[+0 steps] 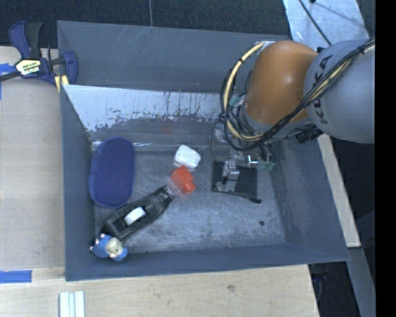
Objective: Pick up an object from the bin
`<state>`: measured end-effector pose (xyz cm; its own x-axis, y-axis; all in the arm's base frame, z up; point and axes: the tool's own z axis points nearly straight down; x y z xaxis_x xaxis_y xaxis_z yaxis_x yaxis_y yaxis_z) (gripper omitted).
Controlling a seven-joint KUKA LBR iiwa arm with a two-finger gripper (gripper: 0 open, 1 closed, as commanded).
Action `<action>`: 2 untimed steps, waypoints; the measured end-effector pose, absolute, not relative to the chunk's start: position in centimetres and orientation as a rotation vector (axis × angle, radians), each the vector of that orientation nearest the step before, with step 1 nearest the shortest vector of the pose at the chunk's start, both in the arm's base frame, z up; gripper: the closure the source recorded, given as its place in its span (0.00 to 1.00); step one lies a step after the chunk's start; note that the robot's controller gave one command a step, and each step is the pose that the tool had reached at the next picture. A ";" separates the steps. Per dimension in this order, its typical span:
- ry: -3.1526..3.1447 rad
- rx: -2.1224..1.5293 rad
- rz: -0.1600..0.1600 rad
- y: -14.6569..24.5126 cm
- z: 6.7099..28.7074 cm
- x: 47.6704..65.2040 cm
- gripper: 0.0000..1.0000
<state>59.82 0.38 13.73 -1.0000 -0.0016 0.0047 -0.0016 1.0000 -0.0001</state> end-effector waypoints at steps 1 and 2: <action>-3.138 -0.067 0.004 -6.8 6.6 60.3 0.00; -3.141 -0.069 0.004 -6.8 6.7 60.4 0.00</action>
Offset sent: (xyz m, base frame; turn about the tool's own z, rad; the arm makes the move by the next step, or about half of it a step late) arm 0.0063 -0.0659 -0.0673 0.0372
